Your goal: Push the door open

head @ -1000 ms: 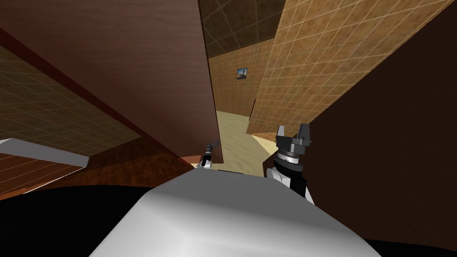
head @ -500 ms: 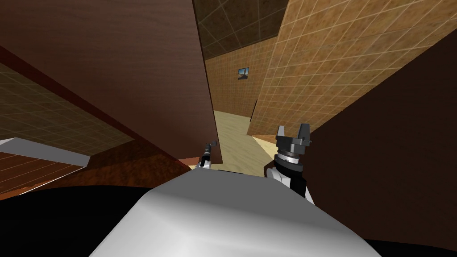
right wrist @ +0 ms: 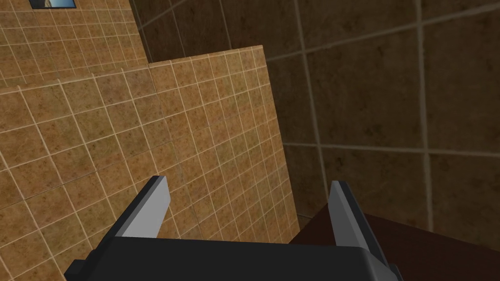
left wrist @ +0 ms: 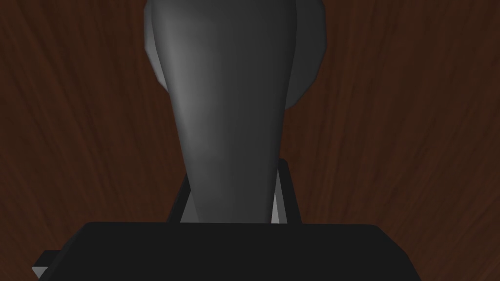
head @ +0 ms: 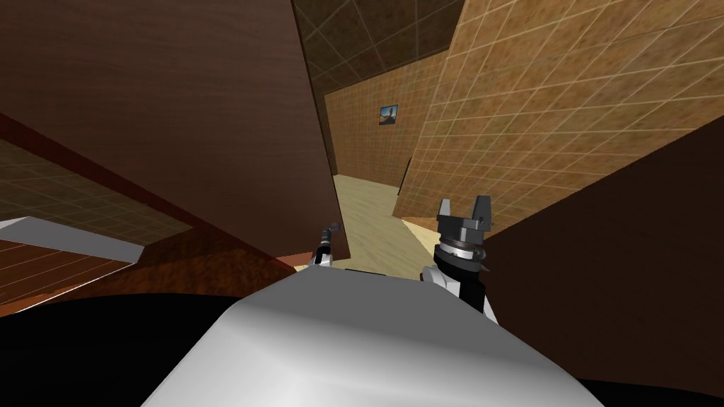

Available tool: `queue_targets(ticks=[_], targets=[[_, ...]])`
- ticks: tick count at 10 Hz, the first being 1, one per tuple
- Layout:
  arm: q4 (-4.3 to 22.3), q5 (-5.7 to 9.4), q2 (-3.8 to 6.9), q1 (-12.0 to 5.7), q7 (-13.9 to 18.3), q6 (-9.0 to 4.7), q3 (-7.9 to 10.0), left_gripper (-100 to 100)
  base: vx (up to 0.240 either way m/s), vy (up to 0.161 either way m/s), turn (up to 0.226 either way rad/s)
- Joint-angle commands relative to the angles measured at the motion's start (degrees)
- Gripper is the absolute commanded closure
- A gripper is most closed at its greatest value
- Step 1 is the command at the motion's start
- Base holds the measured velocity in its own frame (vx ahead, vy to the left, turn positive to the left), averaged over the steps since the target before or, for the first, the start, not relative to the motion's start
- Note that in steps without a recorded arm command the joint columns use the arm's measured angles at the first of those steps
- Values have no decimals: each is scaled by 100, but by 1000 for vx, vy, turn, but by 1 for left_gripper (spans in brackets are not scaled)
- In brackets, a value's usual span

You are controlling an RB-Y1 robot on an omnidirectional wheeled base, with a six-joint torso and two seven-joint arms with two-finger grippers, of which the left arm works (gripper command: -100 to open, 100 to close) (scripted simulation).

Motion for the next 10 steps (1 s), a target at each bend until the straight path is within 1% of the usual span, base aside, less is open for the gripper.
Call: queue_targets(ticks=[1,4,5,6,10], targets=[[-69,48,-31,-12,-40,5,75,100,205,-55,53],[-69,128,-64,-9,-88,0,210,100,187,-64,52],[-58,134,-8,33,-84,-6,234,100,76,-8,48],[-70,189,33,41,-117,-6,336,100,134,-6,46],[-70,311,63,47,-200,-10,552,100,207,-33,46]])
